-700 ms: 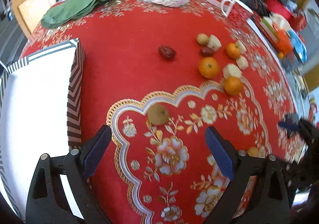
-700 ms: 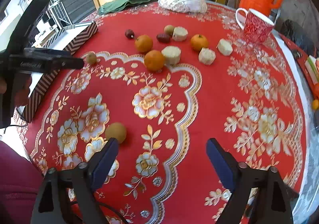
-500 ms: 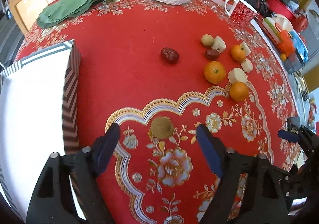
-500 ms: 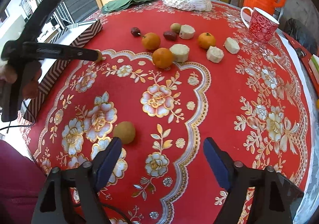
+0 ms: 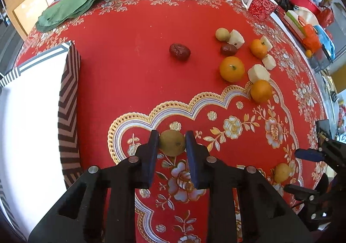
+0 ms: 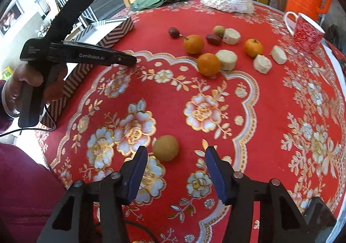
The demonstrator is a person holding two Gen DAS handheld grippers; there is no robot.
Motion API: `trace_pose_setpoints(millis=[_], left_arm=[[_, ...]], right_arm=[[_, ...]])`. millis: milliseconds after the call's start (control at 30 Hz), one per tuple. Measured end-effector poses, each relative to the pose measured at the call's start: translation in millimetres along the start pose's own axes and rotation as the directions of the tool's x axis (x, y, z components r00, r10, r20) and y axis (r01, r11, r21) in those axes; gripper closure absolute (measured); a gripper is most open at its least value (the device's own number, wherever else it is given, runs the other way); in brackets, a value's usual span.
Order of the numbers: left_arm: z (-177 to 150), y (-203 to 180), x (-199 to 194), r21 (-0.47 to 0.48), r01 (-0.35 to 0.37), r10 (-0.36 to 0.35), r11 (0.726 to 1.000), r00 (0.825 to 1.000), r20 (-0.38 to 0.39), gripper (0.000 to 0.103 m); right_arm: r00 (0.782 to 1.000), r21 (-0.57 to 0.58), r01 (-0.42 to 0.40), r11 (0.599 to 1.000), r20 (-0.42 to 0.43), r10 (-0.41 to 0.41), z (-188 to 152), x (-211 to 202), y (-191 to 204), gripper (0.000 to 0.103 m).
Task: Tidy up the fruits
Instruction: 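Grasp a small brown fruit with each gripper from the tablecloth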
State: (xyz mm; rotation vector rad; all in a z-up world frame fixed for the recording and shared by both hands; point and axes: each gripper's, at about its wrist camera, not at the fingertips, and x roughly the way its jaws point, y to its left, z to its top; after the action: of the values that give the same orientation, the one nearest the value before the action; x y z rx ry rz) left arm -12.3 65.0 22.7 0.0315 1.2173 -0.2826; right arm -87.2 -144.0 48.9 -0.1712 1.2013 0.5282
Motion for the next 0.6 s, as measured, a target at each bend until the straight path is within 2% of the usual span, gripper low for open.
trace_pose_setpoints(millis=[133, 200, 233, 267, 433, 600], left_arm=[[-1.9, -1.2, -5.2, -0.008, 0.001, -0.001, 1.000, 1.000, 0.004, 0.079], [-1.8, -0.8, -7.2, -0.014, 0.003, -0.003, 1.000, 1.000, 0.001, 0.079], [-1.6, -0.6, -8.8, -0.015, -0.004, 0.004, 1.000, 1.000, 0.002, 0.079], [-1.5, -0.3, -10.2, -0.016, -0.009, 0.009, 1.000, 1.000, 0.004, 0.079], [1.2, 8.6, -26.1, -0.050, -0.015, 0.017, 0.999, 1.000, 0.025, 0.079], [3.6, 24.1, -46.7, -0.103, -0.031, 0.036, 0.994, 0.998, 0.051, 0.079]], right_arm=[[1.000, -0.034, -0.002, 0.999, -0.003, 0.001, 5.6, 6.1, 4.8, 0.053], [1.000, -0.055, -0.007, 0.998, -0.011, 0.006, 7.9, 12.4, 8.3, 0.061], [1.000, -0.066, -0.005, 0.998, -0.025, 0.003, 9.2, 16.9, 9.6, 0.072], [0.999, -0.077, 0.002, 0.997, -0.051, -0.006, 10.6, 23.8, 11.3, 0.076], [0.997, -0.111, 0.009, 0.994, -0.080, -0.018, 15.8, 29.2, 14.1, 0.076], [0.997, -0.087, -0.063, 0.994, -0.048, 0.059, 44.5, 15.5, 14.3, 0.076]])
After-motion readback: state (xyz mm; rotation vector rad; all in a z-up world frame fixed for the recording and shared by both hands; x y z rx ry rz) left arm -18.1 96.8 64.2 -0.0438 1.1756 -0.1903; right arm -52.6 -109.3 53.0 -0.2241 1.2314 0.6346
